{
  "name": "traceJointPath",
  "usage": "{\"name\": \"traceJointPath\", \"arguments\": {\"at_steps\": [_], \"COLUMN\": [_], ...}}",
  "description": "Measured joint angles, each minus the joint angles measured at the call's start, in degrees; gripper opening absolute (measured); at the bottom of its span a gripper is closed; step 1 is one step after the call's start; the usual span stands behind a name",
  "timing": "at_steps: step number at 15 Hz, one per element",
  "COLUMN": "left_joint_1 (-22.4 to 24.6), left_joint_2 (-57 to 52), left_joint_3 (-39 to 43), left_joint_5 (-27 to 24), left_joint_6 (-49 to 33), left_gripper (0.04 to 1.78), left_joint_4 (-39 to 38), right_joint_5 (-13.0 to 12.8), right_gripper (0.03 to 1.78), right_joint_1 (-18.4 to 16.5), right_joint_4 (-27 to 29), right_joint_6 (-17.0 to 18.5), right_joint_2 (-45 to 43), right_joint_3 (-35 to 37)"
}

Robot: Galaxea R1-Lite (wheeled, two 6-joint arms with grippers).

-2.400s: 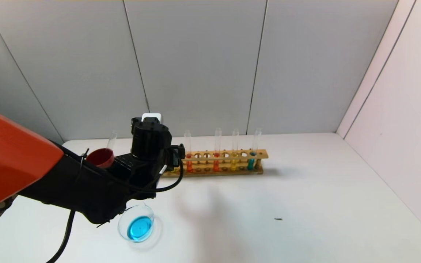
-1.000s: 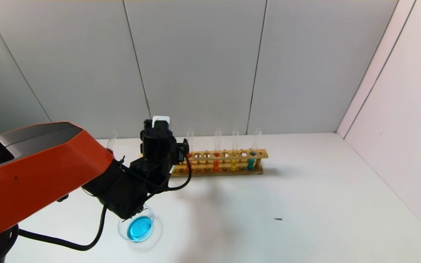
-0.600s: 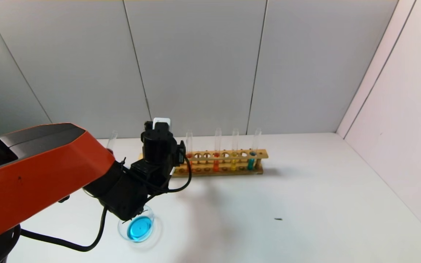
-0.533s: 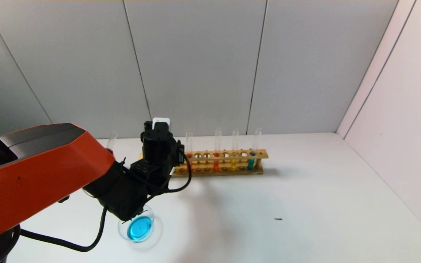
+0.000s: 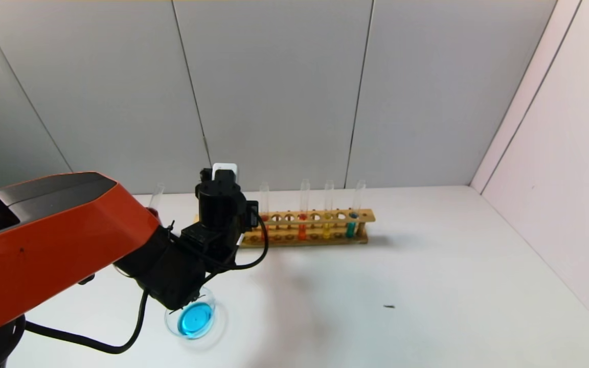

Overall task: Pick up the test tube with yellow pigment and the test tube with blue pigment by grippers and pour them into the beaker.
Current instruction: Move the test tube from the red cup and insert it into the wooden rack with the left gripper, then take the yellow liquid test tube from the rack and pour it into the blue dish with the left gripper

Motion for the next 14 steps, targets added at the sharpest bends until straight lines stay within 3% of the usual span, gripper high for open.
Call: {"name": "traceJointPath", "arguments": {"at_steps": [14], "left_joint_1": [0.00], "left_joint_2": [-4.27], "left_joint_3": [-0.99], "left_joint_5": [-0.05], "left_joint_6": [2.32], "left_gripper": [0.31], "left_joint_4": [2.07], "right_joint_5": [-0.02], "right_gripper": [1.70], "right_joint_1": [0.00], "right_joint_4": [0.00], "right_joint_6": [0.00], "right_joint_2": [0.00], "right_joint_3": [0.00]}}
